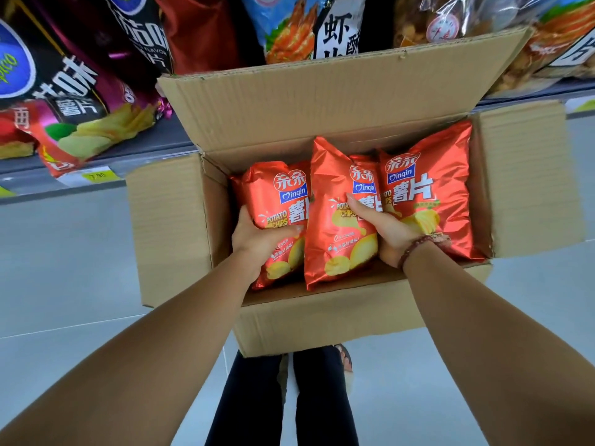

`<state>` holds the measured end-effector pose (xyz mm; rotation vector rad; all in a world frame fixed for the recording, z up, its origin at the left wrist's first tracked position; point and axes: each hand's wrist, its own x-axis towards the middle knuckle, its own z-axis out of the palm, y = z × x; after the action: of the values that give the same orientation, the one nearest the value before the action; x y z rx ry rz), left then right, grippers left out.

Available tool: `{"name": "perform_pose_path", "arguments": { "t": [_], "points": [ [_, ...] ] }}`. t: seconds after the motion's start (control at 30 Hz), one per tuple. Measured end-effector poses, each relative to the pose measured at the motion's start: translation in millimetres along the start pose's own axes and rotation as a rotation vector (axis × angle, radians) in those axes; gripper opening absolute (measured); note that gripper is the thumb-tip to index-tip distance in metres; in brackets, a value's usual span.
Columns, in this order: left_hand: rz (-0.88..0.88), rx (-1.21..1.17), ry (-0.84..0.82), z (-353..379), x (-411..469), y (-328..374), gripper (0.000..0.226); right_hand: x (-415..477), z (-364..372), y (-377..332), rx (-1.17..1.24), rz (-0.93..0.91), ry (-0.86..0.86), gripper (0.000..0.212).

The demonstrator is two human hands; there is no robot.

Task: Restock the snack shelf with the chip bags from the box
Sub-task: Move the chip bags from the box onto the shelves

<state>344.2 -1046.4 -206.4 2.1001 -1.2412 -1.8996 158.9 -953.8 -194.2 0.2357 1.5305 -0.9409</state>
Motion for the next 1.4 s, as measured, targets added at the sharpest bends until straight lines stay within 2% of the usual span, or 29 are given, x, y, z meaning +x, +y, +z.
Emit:
{"name": "perform_pose_path", "arguments": {
  "t": [0.03,0.07,0.2,0.27,0.37,0.5,0.63,0.7,0.77,0.87,1.0,1.23,1.33,1.4],
  "points": [
    [0.014,-0.009,-0.009,-3,-2,2,0.101,-3,-2,0,-0.010,-0.007,-0.004,0.102],
    [0.027,-0.025,-0.023,-7,-6,5,0.095,-9,-3,-1,-0.024,-0.027,-0.021,0.100],
    [0.104,-0.060,-0.064,-20,-25,14,0.089,-34,1,-3,0.034,-0.071,-0.073,0.055],
    [0.131,-0.070,-0.069,-30,-41,21,0.094,-56,2,-5,0.089,-0.051,-0.138,0.047],
    [0.165,-0.094,-0.091,-45,-65,31,0.101,-91,3,-14,0.063,-0.054,-0.227,0.059],
    [0.228,-0.082,-0.121,-65,-116,57,0.088,-143,9,-29,0.073,-0.096,-0.320,0.089],
    [0.272,-0.068,-0.164,-88,-181,94,0.076,-209,22,-49,0.101,-0.116,-0.387,0.084],
    [0.326,-0.044,-0.134,-104,-218,119,0.073,-251,31,-66,0.105,-0.145,-0.415,0.083],
    [0.384,0.000,-0.091,-124,-250,147,0.091,-290,39,-87,0.117,-0.183,-0.446,0.079],
    [0.476,0.018,-0.132,-161,-312,199,0.107,-358,52,-131,0.041,-0.272,-0.468,0.089],
    [0.649,0.006,-0.107,-205,-405,266,0.081,-448,71,-196,-0.030,-0.461,-0.523,0.091],
    [0.973,-0.065,0.066,-271,-555,372,0.078,-615,114,-303,-0.128,-0.848,-0.618,0.094],
    [1.082,-0.140,0.115,-297,-610,402,0.096,-677,130,-336,-0.133,-0.979,-0.657,0.098],
    [1.156,-0.148,0.136,-312,-643,421,0.095,-714,140,-357,-0.138,-1.079,-0.682,0.091]
  ]
}}
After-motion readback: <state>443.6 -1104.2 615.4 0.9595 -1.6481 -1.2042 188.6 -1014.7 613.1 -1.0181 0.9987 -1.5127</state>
